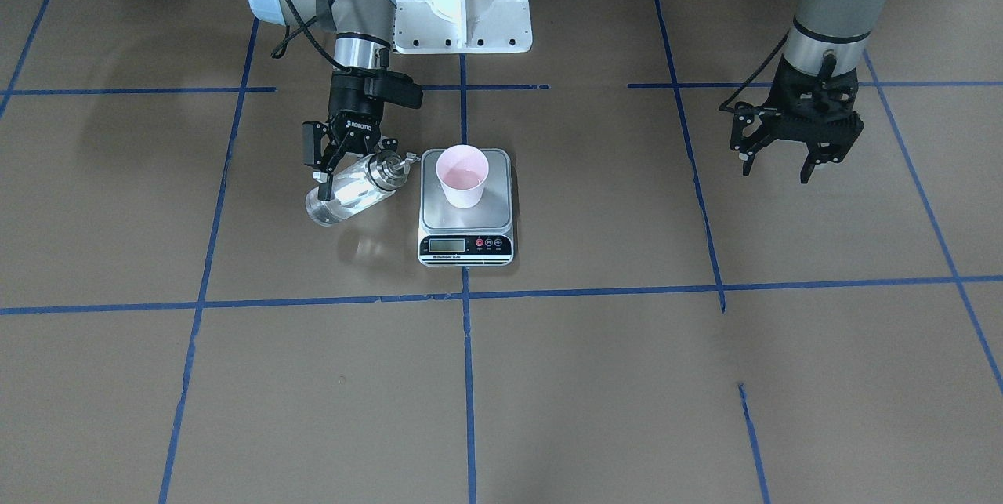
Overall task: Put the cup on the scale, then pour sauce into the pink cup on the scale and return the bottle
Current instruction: 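Bring the bottle spout over the pink cup with the right gripper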
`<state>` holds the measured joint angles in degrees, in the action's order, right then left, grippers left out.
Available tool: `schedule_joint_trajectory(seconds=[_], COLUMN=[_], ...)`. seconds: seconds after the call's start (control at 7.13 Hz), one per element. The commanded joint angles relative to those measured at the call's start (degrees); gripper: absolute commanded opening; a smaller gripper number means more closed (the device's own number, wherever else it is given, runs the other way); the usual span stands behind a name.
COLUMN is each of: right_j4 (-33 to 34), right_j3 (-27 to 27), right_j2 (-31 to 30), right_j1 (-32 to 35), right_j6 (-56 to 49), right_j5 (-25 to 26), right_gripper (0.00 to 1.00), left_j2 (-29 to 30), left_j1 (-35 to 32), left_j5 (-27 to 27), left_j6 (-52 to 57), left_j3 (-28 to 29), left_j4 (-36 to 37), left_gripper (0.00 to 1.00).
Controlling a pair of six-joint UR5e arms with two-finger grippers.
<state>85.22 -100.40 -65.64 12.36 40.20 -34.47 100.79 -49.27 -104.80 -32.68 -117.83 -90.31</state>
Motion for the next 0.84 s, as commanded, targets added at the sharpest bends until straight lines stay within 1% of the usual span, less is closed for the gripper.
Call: schedule_joint_trajectory(seconds=[0.0,0.14,0.28,0.56,0.7], right_j4=[2.4,3.2,7.5,10.1,10.8], right_j3=[0.1,0.1,0.1,0.1,0.2], right_j2=[0.4,0.4,0.8,1.6,2.2], right_j1=[-1.0,-1.3,-1.7,-1.6,-1.7], right_j6=[-7.5,-8.0,-9.9,-12.5,-14.0], right_j5=[4.0,4.8,6.0,7.1,8.5], right_gripper=[0.00,0.00,0.00,0.00,0.00], left_j2=[-1.5,-1.6,-1.7,-2.5,-2.5], left_j1=[-1.3,-1.8,-1.9,-2.0,-2.0], left_j5=[-0.1,0.0,0.0,-0.1,-0.1], left_j6=[3.0,3.1,4.5,5.0,5.0], left_j3=[-0.2,-0.2,-0.2,-0.2,-0.2], left_j4=[-0.1,-0.1,-0.1,-0.3,-0.3], left_gripper=[0.77,0.77,0.77,0.77,0.77])
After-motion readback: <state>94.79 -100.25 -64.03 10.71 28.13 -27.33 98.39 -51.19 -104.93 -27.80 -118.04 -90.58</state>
